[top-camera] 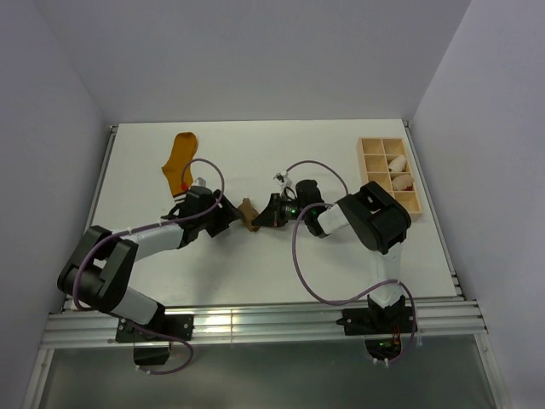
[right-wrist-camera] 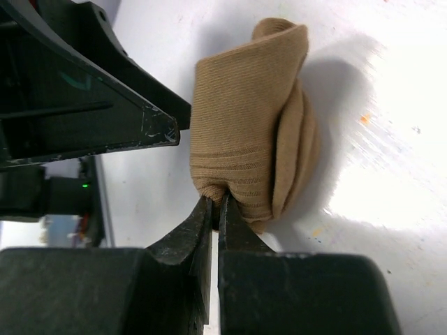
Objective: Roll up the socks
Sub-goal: Roll the sock at the center of the board.
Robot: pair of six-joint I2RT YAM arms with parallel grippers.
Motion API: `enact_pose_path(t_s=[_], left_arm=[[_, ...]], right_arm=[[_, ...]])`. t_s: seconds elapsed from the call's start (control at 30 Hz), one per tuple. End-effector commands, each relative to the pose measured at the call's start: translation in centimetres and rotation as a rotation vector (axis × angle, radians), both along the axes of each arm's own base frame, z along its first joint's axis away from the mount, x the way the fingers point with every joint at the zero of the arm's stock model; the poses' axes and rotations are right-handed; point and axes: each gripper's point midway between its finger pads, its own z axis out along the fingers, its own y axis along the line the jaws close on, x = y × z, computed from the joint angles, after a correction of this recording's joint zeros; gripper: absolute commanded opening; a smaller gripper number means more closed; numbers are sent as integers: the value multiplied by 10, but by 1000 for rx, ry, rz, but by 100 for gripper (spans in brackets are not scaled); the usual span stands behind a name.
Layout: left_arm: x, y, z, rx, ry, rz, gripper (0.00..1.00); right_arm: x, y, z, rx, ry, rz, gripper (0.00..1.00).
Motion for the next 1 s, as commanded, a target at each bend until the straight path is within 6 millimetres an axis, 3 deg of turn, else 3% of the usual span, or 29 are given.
enact_pose_path(t_s=[0.0,0.7,0.97], left_arm=[[11,-12,11,-33,-60,-44,70],[22,-32,10,-115,-120,-103,67],[18,-27,24,-146,-225,-106,76]], right_arm=[[-29,-14,-35,-5,249,21,0],[-24,-14,-44,-27,333,95,0],[-22,-16,-45,-57,331,118,0]])
